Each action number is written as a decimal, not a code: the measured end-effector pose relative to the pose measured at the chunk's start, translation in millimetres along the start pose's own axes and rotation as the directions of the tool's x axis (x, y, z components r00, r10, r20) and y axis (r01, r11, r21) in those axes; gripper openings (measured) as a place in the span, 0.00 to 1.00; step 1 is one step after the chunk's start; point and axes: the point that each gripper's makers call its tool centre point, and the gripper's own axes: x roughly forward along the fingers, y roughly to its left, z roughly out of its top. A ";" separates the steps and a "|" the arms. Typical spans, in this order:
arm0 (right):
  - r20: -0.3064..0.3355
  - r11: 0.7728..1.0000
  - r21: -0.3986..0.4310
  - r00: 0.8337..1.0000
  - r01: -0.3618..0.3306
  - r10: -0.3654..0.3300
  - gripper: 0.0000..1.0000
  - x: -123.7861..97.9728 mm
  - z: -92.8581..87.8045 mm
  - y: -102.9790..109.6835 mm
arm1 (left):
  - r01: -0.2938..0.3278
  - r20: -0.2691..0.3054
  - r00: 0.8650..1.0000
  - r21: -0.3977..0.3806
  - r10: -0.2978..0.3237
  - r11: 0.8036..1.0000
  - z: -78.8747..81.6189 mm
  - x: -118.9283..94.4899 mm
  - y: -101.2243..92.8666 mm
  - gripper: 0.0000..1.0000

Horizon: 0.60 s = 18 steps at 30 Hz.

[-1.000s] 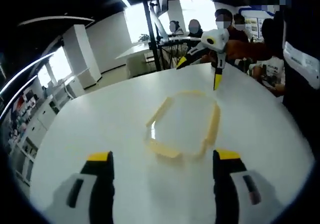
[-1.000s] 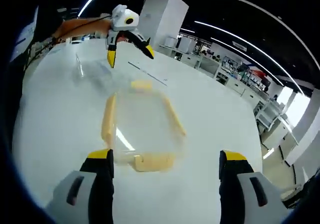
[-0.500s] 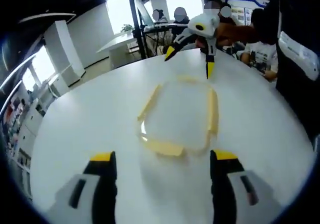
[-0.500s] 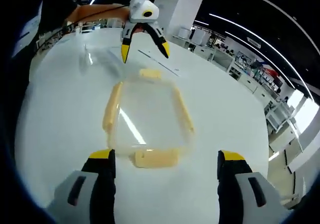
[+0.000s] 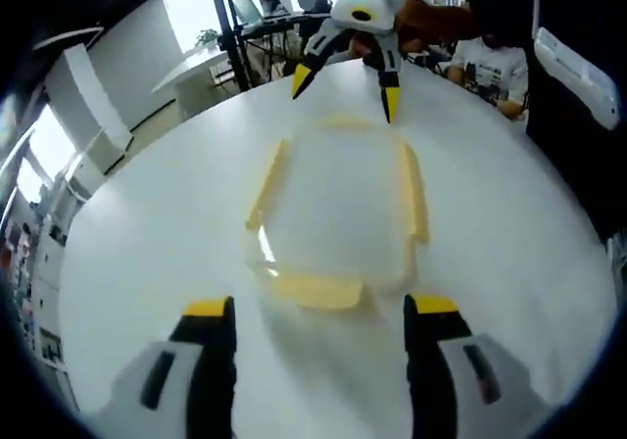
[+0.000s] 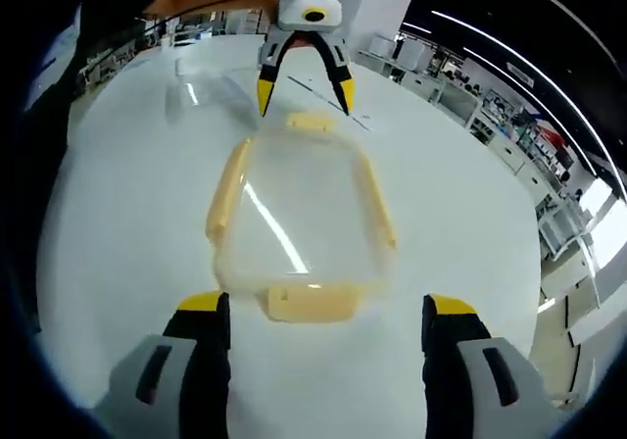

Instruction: Snap each plastic latch of the storage box into its locked position after aligning the lid with the box until every specified latch is closed and the lid sits flush.

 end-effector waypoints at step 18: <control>-0.067 0.996 -0.024 0.994 -0.084 0.082 0.67 3.7 -6.6 5.4 | 0.083 -0.078 0.994 0.069 -0.078 0.994 3.7 16.1 -0.6 0.53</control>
